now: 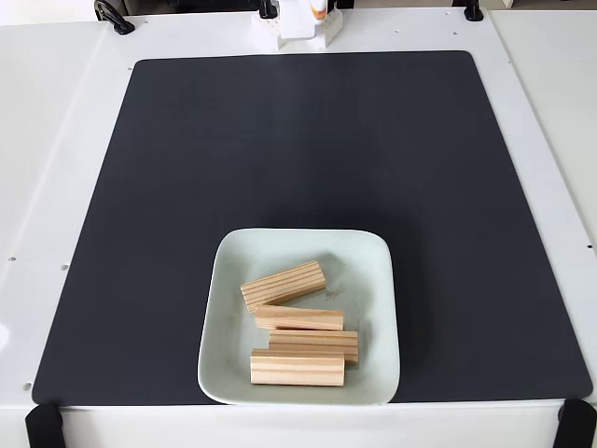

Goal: Pick up the wooden block and place them on the plate.

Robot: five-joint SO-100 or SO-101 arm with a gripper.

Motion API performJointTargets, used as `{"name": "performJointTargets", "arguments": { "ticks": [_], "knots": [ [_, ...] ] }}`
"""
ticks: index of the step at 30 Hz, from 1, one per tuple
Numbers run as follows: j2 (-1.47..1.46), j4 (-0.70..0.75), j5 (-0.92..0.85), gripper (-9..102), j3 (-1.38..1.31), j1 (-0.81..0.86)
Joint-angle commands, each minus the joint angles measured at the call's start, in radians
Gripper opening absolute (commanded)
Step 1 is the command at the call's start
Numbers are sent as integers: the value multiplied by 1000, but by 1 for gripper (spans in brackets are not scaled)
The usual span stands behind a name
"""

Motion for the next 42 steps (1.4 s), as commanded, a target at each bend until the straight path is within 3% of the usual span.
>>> {"name": "performJointTargets", "arguments": {
  "ticks": [1,10,15,27,42],
  "knots": [
    [202,-117,5,0,204,2],
    [650,-115,-3,-1,620,-23],
    [785,187,-9,-1,614,-31],
    [779,681,-8,-1,614,-23],
    [773,683,-9,-1,607,-28]
  ]
}}
